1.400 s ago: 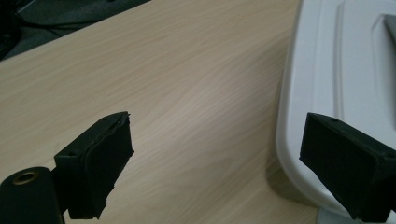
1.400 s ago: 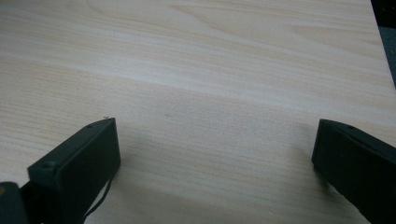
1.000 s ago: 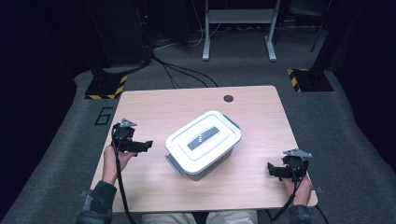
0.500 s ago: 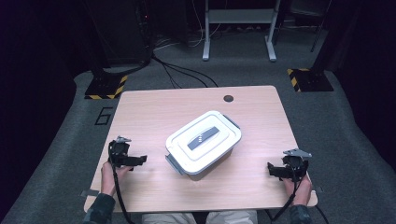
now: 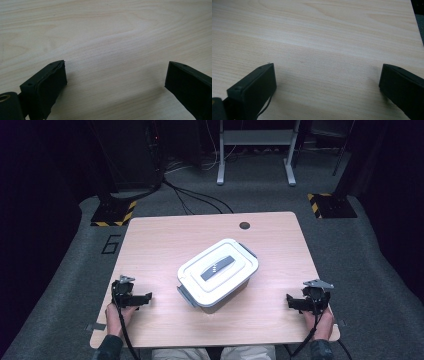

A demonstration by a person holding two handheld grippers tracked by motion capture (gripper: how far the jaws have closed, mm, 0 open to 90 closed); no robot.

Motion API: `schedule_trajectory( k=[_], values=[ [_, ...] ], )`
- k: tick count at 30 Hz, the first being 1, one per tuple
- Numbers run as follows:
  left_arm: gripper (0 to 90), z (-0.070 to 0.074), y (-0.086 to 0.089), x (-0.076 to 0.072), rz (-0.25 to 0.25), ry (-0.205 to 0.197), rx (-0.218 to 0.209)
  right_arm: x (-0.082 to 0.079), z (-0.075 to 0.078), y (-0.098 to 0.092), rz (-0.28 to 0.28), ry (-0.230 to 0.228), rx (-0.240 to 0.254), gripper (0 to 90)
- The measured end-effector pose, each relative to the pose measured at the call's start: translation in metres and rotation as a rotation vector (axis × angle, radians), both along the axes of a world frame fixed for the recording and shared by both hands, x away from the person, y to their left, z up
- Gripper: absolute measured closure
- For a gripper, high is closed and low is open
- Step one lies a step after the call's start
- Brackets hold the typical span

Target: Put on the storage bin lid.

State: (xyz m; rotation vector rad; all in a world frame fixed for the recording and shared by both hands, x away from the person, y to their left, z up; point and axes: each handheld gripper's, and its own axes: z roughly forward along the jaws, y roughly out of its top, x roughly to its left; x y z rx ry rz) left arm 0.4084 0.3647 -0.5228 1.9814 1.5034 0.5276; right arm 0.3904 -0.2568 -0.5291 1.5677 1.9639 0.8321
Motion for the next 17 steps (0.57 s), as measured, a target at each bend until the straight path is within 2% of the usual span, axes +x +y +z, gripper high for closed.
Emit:
schedule_trajectory(
  k=[1, 2, 4, 5, 17],
  values=[
    [3.0, -0.0018, -0.0001, -0.0012, 0.001, -0.015, 0.021, 0.0000, 0.0000, 0.0000, 0.000, 0.000, 0.000, 0.2],
    [2.6, -0.0034, -0.0005, -0.0021, 0.001, -0.029, 0.025, 0.0000, 0.0000, 0.0001, 0.000, 0.000, 0.000, 0.2],
    [0.8, -0.0078, 0.0009, -0.0050, 0.002, -0.075, 0.010, 0.0000, 0.0000, 0.0001, 0.000, -0.001, 0.000, 0.2],
    [0.2, -0.0085, 0.0017, -0.0063, 0.001, -0.082, 0.008, 0.0000, 0.0000, 0.0000, 0.000, -0.001, 0.000, 0.2],
    [0.2, -0.0087, 0.0006, -0.0057, 0.013, -0.083, 0.009, 0.0004, 0.0000, 0.0004, 0.001, 0.004, 0.000, 0.0]
  ],
)
